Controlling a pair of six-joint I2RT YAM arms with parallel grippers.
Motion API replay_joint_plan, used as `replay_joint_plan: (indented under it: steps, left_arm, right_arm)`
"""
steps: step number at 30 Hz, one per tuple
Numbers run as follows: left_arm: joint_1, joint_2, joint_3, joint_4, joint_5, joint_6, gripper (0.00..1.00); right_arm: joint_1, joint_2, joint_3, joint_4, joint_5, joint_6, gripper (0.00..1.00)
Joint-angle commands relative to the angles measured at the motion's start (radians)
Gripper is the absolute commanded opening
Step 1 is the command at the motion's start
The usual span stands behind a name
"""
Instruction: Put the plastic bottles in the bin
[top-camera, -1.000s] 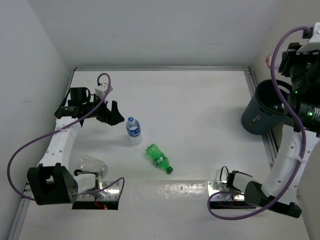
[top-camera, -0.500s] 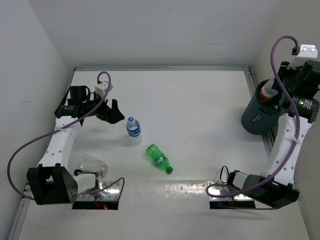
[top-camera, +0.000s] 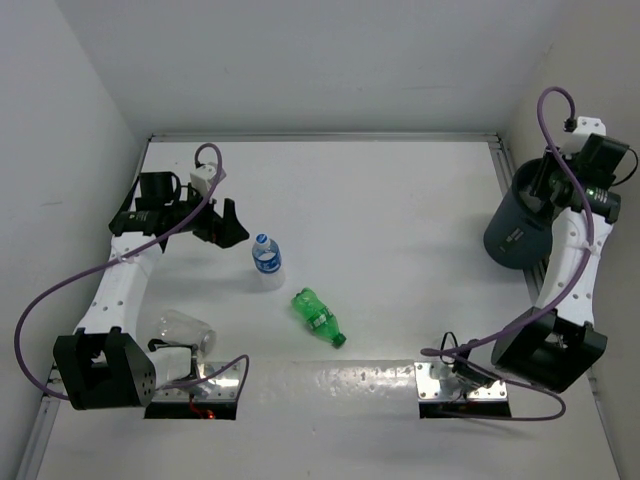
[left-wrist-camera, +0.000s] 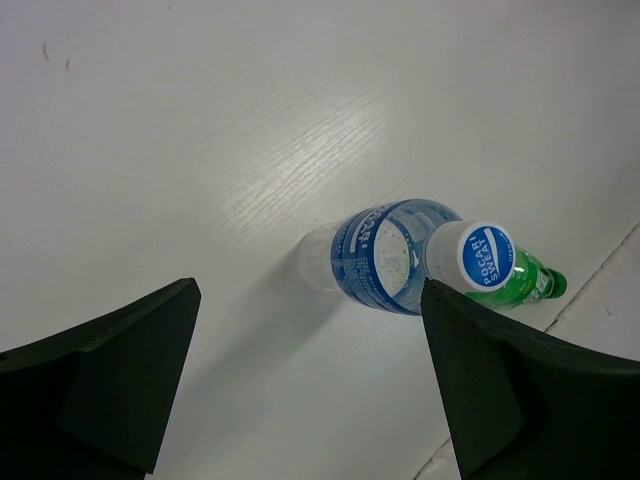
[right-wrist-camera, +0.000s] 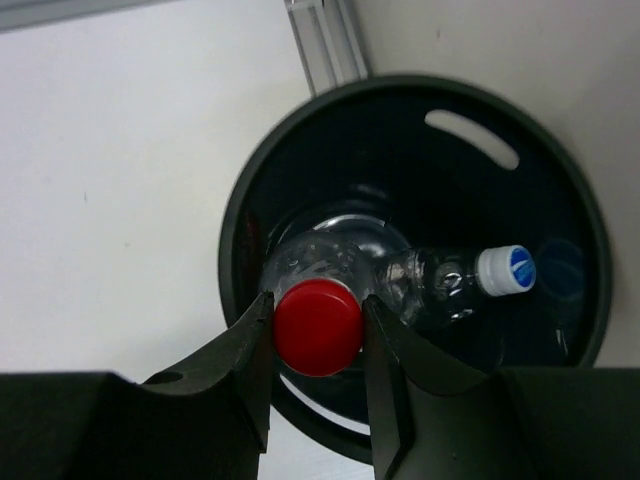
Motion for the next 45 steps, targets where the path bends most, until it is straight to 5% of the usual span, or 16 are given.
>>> replay_joint_plan:
  steps: [1,4,7,9,15,22,25,26,33,36,45]
  left_arm:
    - [-0.011,-0.023,-0.003,0.024,0.016,0.022,1.0]
    - [-0.011,-0.023,-0.003,0.024,0.016,0.022,1.0]
    - [-0.011,-0.023,-0.012,0.024,0.016,0.022,1.0]
    - [-0.011,-0.023,-0.012,0.024,0.016,0.022,1.0]
    - [-0.011,-0.023,-0.012,0.024,0.016,0.022,1.0]
    - [-0.011,-0.033,-0.003,0.033,0.025,0.013,1.0]
    - [0.002,-0.044,0.006,0.033,0.045,-0.013,1.0]
    - [0.012,-0.044,0.017,0.033,0.054,-0.038,1.0]
    - [0.049,-0.076,0.038,0.033,0.093,-0.108,1.0]
    - [0.06,-0.104,0.038,0.033,0.059,-0.122,1.0]
    - [0.187,-0.111,0.07,0.008,-0.389,-0.26,1.0]
  right_arm:
    - [-0.008,0.022,-0.023,-0.018,-0.001,0.004,0.09]
    - [-0.01,0.042,-0.02,-0.038,0.007,0.016,0.09]
    - [-0.008,0.076,0.001,-0.075,0.019,0.012,0.29]
    - [-0.008,0.075,0.026,-0.087,0.012,0.015,0.54]
    - [0.03,0.015,0.208,-0.155,-0.122,0.099,0.69]
    - [0.331,0.047,0.511,-0.204,-0.244,0.109,0.63]
    - [0.489,0.055,0.479,-0.179,-0.396,0.107,0.62]
    - [0.654,0.058,0.432,-0.176,-0.416,0.098,0.62]
    - [1.148,0.186,0.376,-0.11,-0.295,-0.008,0.63]
    - [1.219,0.309,0.426,-0.055,-0.28,0.026,0.64]
    - [1.358,0.487,0.45,0.002,-0.268,0.102,0.65]
